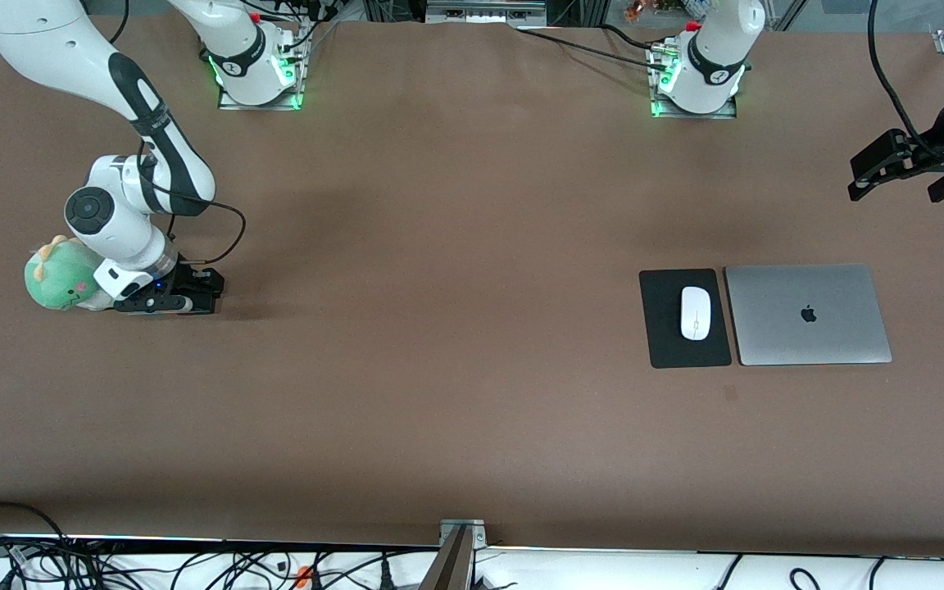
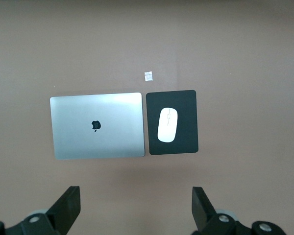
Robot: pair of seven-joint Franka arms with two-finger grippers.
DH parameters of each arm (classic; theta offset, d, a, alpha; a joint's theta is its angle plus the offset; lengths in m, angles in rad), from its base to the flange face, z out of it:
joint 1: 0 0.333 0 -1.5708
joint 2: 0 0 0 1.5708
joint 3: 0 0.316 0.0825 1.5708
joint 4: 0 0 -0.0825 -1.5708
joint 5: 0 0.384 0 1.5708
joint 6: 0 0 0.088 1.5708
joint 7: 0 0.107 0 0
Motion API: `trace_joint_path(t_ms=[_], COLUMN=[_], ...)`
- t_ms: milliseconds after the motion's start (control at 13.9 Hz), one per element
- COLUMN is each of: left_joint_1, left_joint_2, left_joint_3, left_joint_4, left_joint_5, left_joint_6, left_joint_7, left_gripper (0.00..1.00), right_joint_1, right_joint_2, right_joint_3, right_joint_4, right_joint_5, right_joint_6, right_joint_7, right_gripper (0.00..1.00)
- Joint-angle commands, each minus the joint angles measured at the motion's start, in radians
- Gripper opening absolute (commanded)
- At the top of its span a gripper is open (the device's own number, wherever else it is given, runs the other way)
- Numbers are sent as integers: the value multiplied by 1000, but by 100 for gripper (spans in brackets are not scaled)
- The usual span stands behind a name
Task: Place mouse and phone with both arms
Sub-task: 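Carry the phone beside the plush toy and lower it with the right gripper, then open the right gripper and raise it away from the phone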
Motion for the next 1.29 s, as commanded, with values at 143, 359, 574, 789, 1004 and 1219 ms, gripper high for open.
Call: trace_joint_path(t_ms=[143,359,574,789,1004,1219], left_joint_1=[5,3,5,3,3,5], left_joint_2=[9,9,9,9,9,9], left_joint_3=[-5,-5,-5,-5,-5,-5], left_joint_4=[21,21,21,21,21,21], left_joint_5=[-6,-6,-6,-6,-6,-6], left_joint_6=[-2,-2,-2,-2,-2,-2], left_joint_7=[0,0,0,0,0,-2], left_gripper=[100,100,100,100,100,100], right_joint_1=[-22,-20,-18,-15,-14,-9], right_joint_2=[-43,-106,-196,-296,-414,-497], right_joint_3=[14,20,37,51,69,70], right_joint_4=[11,53,108,177,263,381], right_joint_5=[1,3,36,85,90,92], right_joint_6=[-68,-199,-350,-501,-683,-874], right_joint_7=[-26,-24,-26,-24,-24,-29], right_gripper=[100,100,100,100,100,100])
